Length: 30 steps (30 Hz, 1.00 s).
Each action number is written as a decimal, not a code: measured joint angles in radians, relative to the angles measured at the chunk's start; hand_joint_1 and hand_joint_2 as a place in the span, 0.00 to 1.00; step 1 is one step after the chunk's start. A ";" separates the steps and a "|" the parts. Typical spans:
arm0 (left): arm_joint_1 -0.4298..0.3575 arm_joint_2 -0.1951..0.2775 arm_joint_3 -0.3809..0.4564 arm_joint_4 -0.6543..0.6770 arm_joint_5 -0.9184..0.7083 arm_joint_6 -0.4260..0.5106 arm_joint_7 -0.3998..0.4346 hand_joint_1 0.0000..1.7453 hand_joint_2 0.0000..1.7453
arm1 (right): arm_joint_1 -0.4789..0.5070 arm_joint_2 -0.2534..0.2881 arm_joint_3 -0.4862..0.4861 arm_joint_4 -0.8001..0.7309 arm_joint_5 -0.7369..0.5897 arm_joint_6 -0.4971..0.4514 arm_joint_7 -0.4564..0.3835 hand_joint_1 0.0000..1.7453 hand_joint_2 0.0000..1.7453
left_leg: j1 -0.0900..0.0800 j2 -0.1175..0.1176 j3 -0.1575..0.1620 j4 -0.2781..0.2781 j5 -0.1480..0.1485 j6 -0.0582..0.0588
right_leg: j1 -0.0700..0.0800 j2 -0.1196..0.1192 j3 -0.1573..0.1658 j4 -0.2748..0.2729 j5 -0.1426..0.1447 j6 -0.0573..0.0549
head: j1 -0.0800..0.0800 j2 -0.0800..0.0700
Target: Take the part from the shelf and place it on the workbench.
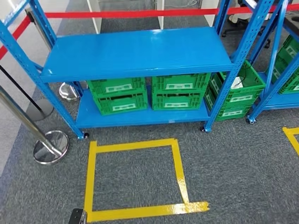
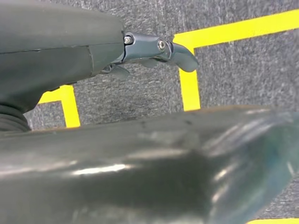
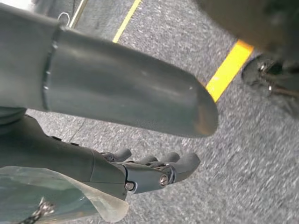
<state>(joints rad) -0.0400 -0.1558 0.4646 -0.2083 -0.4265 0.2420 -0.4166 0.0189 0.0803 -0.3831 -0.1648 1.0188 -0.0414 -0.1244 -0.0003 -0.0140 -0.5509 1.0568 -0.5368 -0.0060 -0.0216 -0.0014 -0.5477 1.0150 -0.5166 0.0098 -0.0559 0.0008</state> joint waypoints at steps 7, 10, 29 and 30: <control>0.007 0.002 0.000 0.000 0.001 -0.003 0.000 0.00 0.00 | 0.000 0.000 0.000 0.000 0.000 0.003 0.000 0.00 0.00 | 0.006 0.003 -0.108 0.159 0.005 -0.006 | 0.001 -0.005 0.033 -0.001 -0.026 -0.009 | -0.004 0.000; 0.005 0.004 0.000 0.000 0.001 -0.005 0.001 0.00 0.00 | -0.001 0.000 0.000 0.001 -0.001 0.006 0.000 0.00 0.00 | -0.001 0.008 -0.041 0.001 0.068 0.008 | 0.002 -0.005 0.041 -0.001 -0.041 0.005 | -0.003 0.000; 0.006 0.006 0.001 0.001 -0.002 -0.008 0.003 0.00 0.00 | 0.000 -0.003 0.000 0.002 -0.003 0.010 -0.001 0.00 0.00 | -0.002 0.002 0.042 -0.041 -0.007 0.009 | 0.003 0.001 -0.028 0.014 0.012 0.011 | -0.004 0.000; 0.005 0.007 0.001 0.001 -0.002 -0.008 0.003 0.00 0.00 | 0.000 -0.003 0.000 0.002 -0.003 0.010 -0.001 0.00 0.00 | -0.001 0.002 0.034 -0.020 -0.021 0.003 | 0.001 0.000 -0.024 0.012 0.010 0.005 | -0.005 0.000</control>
<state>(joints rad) -0.0345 -0.1492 0.4658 -0.2076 -0.4284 0.2338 -0.4135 0.0191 0.0774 -0.3831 -0.1625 1.0159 -0.0310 -0.1255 -0.0016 -0.0115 -0.5166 1.0367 -0.5574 -0.0030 -0.0210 -0.0013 -0.5716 1.0269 -0.5067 0.0147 -0.0609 0.0008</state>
